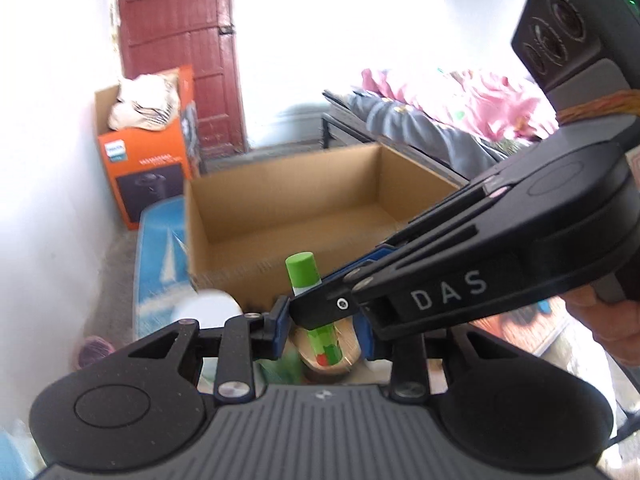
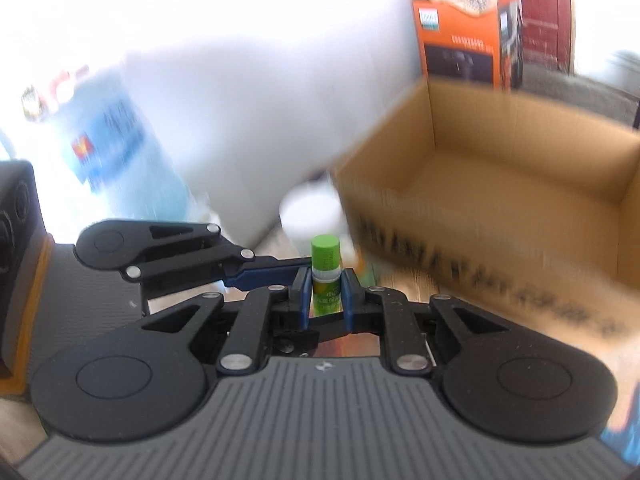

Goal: Organize rigid objects
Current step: 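Carry the glue stick into the cardboard box and open the right tool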

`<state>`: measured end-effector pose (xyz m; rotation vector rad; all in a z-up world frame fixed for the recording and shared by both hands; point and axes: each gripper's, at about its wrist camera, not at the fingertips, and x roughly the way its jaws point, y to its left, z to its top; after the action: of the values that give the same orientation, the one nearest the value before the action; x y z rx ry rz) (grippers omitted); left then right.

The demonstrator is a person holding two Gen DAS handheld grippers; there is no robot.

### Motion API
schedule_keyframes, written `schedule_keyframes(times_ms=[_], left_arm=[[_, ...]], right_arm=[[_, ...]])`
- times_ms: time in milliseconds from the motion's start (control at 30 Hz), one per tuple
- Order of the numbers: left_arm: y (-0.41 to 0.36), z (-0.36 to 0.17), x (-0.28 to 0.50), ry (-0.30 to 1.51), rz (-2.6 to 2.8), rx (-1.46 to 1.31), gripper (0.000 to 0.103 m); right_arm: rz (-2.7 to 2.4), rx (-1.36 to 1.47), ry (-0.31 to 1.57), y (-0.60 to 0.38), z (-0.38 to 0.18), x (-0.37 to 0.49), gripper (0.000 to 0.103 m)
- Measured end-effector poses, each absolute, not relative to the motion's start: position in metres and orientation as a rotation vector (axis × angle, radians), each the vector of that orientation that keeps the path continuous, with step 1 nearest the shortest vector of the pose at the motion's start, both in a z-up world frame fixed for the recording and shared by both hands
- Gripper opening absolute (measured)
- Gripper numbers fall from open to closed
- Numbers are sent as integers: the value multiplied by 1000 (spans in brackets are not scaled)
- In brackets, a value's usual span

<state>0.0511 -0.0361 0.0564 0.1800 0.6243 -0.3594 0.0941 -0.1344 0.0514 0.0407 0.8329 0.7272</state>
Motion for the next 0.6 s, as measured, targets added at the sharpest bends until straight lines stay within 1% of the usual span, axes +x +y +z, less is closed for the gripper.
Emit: schedule_keyframes(times_ms=[100, 233, 367, 433, 600], left_arm=[[-32, 78, 83, 625, -317, 175, 35], [-30, 83, 146, 691, -289, 182, 38], [-29, 64, 203, 788, -259, 213, 38], [-31, 52, 224, 835, -231, 228, 38], [-27, 34, 252, 898, -202, 256, 37]], right_arm=[[746, 79, 817, -131, 71, 129, 14], [732, 175, 902, -131, 72, 199, 14], [703, 292, 1043, -134, 48, 266, 14], [680, 307, 1094, -134, 34, 291, 14], [626, 327, 1197, -128, 1, 336, 14]])
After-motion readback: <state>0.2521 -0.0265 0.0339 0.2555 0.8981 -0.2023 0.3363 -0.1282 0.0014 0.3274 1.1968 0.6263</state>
